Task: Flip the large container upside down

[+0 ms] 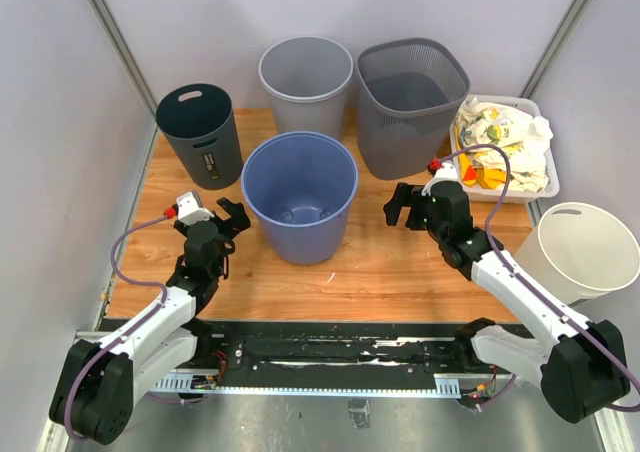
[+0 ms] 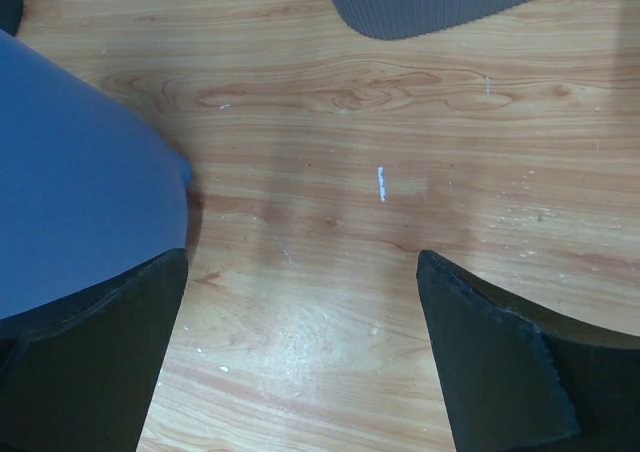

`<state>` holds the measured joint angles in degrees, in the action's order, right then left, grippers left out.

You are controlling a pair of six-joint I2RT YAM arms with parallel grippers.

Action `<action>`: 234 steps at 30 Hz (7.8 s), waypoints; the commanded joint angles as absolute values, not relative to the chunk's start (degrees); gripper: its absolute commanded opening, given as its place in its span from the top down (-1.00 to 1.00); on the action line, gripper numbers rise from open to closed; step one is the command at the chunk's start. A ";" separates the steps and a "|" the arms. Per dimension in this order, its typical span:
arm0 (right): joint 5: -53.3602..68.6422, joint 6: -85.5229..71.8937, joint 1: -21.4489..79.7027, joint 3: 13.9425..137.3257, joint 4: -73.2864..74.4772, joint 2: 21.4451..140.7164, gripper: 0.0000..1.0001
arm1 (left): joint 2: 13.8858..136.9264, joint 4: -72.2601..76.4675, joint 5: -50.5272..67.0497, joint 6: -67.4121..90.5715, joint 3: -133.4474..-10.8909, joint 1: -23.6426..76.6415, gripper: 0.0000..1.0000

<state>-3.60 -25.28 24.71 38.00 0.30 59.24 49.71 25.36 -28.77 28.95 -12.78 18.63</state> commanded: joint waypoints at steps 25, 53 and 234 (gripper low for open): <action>7.30 -22.14 26.28 50.03 8.48 49.75 -0.99 | 48.04 23.47 -32.70 33.57 -14.54 19.06 -0.99; 22.24 -32.30 30.92 60.27 -6.48 72.21 -0.36 | 49.35 23.21 -32.51 34.36 -14.71 18.98 -0.99; -41.57 -9.14 68.10 46.82 -4.04 77.00 -0.41 | 54.61 -0.76 -40.59 36.96 -39.32 18.97 -0.99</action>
<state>-42.61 -9.98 69.87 47.75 -2.76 78.50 51.81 3.01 -38.96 38.26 -36.07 18.63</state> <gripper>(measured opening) 0.701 0.996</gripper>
